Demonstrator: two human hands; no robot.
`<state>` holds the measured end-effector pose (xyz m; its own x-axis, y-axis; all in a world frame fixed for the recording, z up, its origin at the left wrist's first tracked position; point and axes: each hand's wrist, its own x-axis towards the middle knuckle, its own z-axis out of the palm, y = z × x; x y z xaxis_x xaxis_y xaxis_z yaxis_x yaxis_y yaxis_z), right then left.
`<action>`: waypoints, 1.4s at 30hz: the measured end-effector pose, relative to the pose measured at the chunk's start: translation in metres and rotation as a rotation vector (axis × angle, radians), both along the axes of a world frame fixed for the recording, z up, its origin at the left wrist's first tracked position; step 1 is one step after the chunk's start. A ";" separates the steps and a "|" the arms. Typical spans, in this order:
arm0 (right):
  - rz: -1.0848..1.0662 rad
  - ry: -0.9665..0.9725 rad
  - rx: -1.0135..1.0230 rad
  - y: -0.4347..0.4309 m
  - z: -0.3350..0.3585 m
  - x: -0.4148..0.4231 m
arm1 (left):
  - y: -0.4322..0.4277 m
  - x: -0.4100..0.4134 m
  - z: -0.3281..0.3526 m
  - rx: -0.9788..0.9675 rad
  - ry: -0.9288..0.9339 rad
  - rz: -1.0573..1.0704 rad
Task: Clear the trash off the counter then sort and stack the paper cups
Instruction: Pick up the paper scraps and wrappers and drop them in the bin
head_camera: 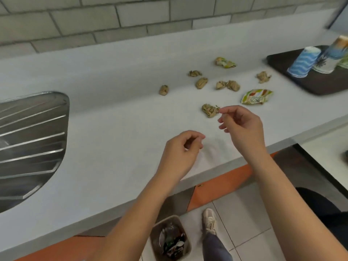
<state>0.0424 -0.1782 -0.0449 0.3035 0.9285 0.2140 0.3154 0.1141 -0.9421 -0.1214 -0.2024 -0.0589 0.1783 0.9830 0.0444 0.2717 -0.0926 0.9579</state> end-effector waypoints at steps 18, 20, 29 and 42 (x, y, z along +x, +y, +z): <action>0.012 -0.996 -0.192 0.185 -0.054 0.205 | 0.289 0.173 0.035 0.172 0.310 0.101; -0.017 -0.921 -0.069 0.188 -0.064 0.212 | 0.323 0.193 0.025 0.247 0.498 0.086; 0.021 -0.887 0.071 0.206 -0.069 0.212 | 0.413 0.232 -0.017 0.215 1.318 -0.285; 0.035 -0.682 0.075 0.169 -0.054 0.180 | 0.340 0.171 -0.004 0.390 0.821 0.190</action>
